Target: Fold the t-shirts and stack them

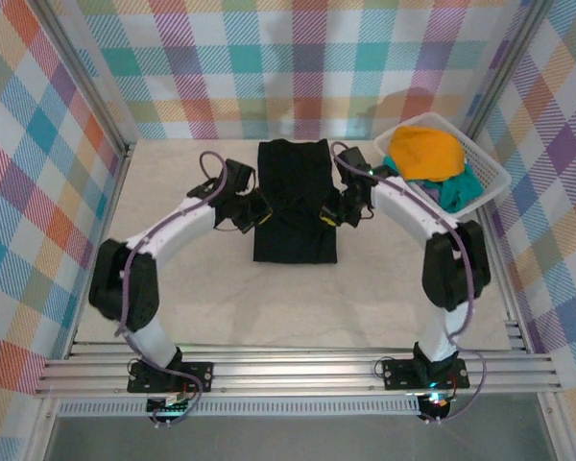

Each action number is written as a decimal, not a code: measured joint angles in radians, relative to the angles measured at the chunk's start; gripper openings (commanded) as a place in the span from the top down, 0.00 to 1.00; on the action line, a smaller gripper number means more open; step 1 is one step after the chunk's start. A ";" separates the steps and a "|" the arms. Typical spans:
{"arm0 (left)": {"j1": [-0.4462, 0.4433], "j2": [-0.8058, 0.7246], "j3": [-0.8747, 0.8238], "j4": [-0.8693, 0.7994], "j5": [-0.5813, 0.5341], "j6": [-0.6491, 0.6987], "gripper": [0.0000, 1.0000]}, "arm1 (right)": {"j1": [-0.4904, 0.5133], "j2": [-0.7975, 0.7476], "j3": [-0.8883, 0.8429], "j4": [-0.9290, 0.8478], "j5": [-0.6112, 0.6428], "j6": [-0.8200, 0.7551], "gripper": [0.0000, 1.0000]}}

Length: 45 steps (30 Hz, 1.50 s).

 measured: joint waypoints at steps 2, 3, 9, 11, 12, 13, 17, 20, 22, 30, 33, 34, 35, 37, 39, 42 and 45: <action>0.019 0.081 0.066 0.000 0.015 0.022 0.99 | -0.023 0.076 0.076 -0.007 -0.008 -0.016 0.96; 0.027 0.123 0.100 -0.009 0.022 0.030 0.96 | -0.033 0.120 0.121 -0.011 -0.015 -0.023 0.89; 0.060 0.292 0.237 -0.047 -0.002 0.087 0.38 | -0.076 0.299 0.285 -0.008 -0.023 -0.076 0.48; 0.068 0.282 0.237 -0.063 -0.034 0.101 0.26 | -0.084 0.303 0.285 -0.013 -0.008 -0.108 0.42; 0.071 0.262 0.230 -0.067 -0.053 0.104 0.25 | -0.087 0.296 0.285 -0.014 0.003 -0.127 0.41; 0.071 0.231 0.211 -0.066 -0.068 0.104 0.25 | -0.089 0.282 0.280 -0.014 0.014 -0.144 0.41; 0.069 -0.009 0.000 -0.030 -0.084 0.077 0.29 | -0.090 0.098 0.084 0.034 0.035 -0.172 0.49; 0.056 -0.206 -0.247 0.045 -0.046 -0.013 0.29 | -0.078 -0.124 -0.167 0.078 0.032 -0.161 0.52; 0.044 -0.262 -0.399 0.121 -0.013 -0.086 0.28 | -0.056 -0.236 -0.308 0.108 0.016 -0.144 0.51; -0.023 -0.104 -0.476 0.298 0.047 -0.226 0.30 | 0.016 -0.157 -0.436 0.199 -0.036 -0.125 0.56; -0.040 -0.056 -0.436 0.327 0.050 -0.243 0.39 | 0.029 -0.102 -0.397 0.195 -0.013 -0.132 0.81; -0.040 -0.055 -0.423 0.317 0.042 -0.242 0.42 | 0.033 -0.080 -0.360 0.187 -0.002 -0.143 0.85; -0.040 -0.056 -0.397 0.286 0.027 -0.235 0.45 | 0.033 -0.053 -0.309 0.174 0.003 -0.154 0.90; -0.040 -0.056 -0.319 0.213 -0.006 -0.208 0.55 | 0.029 0.010 -0.194 0.161 0.009 -0.165 0.93; -0.034 -0.049 -0.222 0.154 -0.029 -0.175 0.72 | 0.024 0.074 -0.092 0.162 0.016 -0.176 0.96; -0.017 0.025 -0.072 0.111 -0.031 -0.123 0.94 | 0.018 0.160 0.013 0.135 0.021 -0.178 0.97; 0.007 0.144 0.020 0.084 -0.024 -0.077 0.94 | 0.014 0.215 0.048 0.109 0.028 -0.178 0.96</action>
